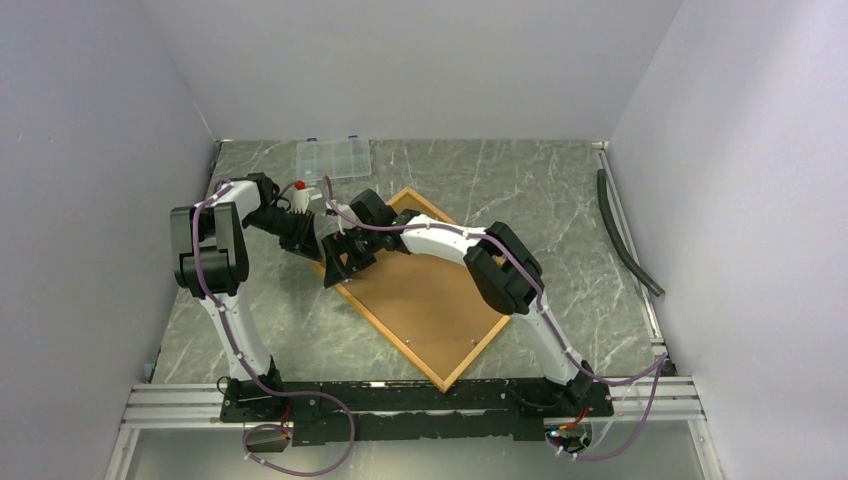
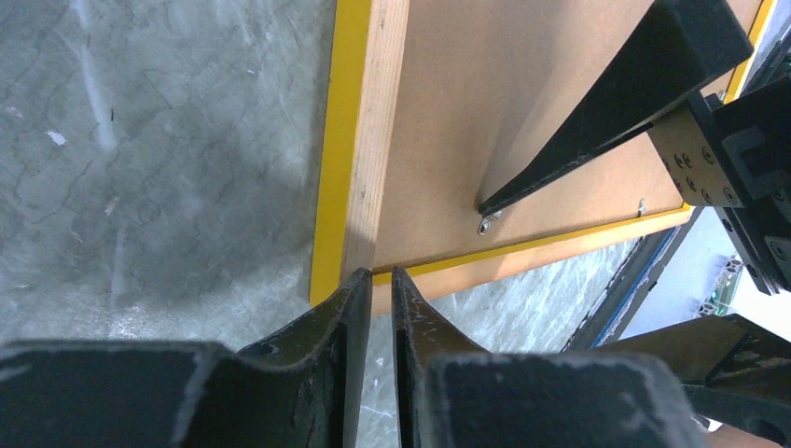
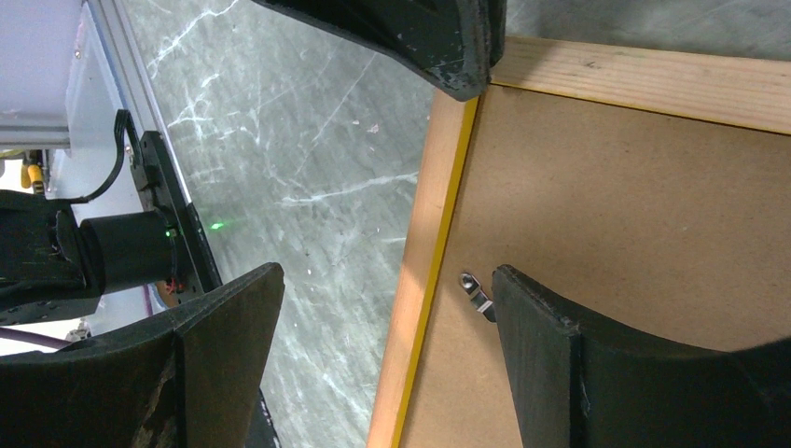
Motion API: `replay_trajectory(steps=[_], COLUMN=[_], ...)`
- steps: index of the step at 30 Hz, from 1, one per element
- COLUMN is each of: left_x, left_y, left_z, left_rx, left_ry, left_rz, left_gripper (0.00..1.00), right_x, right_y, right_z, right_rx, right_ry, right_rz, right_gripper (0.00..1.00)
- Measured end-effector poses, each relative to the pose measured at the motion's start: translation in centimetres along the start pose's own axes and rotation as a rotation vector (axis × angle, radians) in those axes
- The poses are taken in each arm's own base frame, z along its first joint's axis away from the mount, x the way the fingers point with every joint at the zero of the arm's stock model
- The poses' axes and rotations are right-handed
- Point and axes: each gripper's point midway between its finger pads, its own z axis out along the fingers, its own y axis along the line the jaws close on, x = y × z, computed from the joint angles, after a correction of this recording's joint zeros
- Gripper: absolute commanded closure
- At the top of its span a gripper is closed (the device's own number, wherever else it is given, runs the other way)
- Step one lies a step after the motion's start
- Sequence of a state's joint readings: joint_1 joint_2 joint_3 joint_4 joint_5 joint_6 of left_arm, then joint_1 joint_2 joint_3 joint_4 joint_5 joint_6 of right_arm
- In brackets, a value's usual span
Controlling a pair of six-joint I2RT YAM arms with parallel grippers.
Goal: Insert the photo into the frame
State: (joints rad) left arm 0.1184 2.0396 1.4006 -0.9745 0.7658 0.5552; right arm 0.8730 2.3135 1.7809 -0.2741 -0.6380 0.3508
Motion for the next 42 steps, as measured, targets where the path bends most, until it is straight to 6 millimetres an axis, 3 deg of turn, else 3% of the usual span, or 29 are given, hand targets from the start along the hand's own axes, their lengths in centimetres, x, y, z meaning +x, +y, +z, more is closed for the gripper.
replay_trajectory(steps=[25,42], left_x=[0.0,0.0], left_y=[0.1,0.1], left_z=[0.0,0.0], left_rx=[-0.002,-0.002], left_ry=[-0.002,-0.003], left_rz=[-0.001,-0.002], left_gripper=[0.80,0.82], right_x=[1.3,2.0], right_y=[0.6,2.0], right_z=[-0.4,-0.1], right_rx=[-0.008,-0.045], right_ry=[0.000,0.027], right_rz=[0.004,0.055], right_gripper=[0.19,0.20])
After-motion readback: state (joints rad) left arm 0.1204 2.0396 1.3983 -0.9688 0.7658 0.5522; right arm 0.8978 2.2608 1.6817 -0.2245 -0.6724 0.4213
